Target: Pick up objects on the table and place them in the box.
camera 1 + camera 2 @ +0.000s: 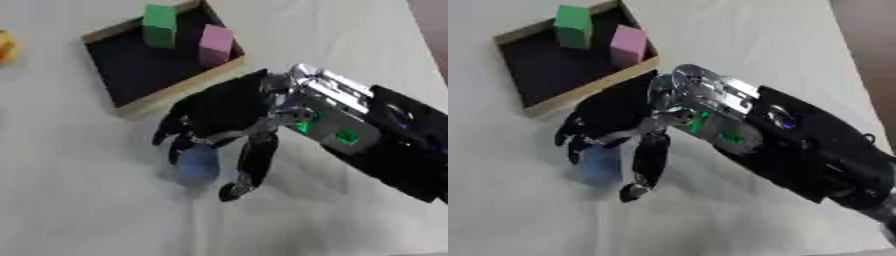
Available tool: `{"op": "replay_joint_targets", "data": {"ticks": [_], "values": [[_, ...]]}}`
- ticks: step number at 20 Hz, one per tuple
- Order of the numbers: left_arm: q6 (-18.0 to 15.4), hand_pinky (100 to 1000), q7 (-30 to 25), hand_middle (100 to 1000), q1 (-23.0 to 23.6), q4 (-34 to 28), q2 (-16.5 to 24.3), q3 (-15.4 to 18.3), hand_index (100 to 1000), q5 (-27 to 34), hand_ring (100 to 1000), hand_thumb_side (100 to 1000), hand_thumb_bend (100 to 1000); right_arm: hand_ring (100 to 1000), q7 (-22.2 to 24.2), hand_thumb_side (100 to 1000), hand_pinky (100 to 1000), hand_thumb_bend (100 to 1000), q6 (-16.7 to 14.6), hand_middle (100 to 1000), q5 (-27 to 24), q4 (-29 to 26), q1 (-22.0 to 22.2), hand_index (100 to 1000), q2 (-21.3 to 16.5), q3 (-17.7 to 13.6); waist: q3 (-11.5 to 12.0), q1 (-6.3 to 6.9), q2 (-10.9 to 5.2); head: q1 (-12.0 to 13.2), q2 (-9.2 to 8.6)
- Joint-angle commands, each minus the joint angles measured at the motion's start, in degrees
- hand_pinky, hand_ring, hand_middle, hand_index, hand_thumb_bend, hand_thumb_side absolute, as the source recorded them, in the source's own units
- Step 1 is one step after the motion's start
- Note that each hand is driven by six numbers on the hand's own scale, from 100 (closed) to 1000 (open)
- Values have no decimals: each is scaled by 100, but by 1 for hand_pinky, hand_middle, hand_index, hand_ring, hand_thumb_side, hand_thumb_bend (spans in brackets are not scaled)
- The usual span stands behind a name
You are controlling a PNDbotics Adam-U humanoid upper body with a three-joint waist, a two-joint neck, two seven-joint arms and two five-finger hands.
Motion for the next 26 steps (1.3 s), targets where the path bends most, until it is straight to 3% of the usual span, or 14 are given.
{"op": "replay_joint_targets", "data": {"ticks": [1, 7, 14, 23, 26], "values": [[-31, 743, -1, 793, -15, -95, 95, 65, 862, 41, 809, 795, 280, 1000, 91, 340, 997, 450, 33, 954, -109, -77, -106, 847, -76, -86, 12, -50, -25, 7, -47], [-49, 743, -10, 794, -24, -95, 78, 63, 861, 44, 809, 797, 276, 1000, 120, 320, 986, 446, -28, 957, -18, 97, -45, 849, -36, -82, 43, -49, 8, -12, -92], [-53, 743, -19, 794, -23, -95, 56, 53, 858, 68, 811, 803, 267, 891, -110, 162, 913, 423, -179, 916, 115, 258, -9, 849, 1, -113, 45, -48, 42, -21, -123], [-81, 742, -18, 792, -23, -95, 32, 53, 855, 85, 811, 809, 259, 877, -365, 160, 924, 425, -361, 903, 193, 409, 168, 819, -100, -163, 73, -35, 105, -34, -172], [-86, 742, -22, 792, -30, -95, 28, 47, 854, 90, 811, 811, 255, 834, -416, 153, 909, 389, -360, 821, 98, 396, 195, 791, -118, -160, 78, -29, 124, -38, -170]]}}
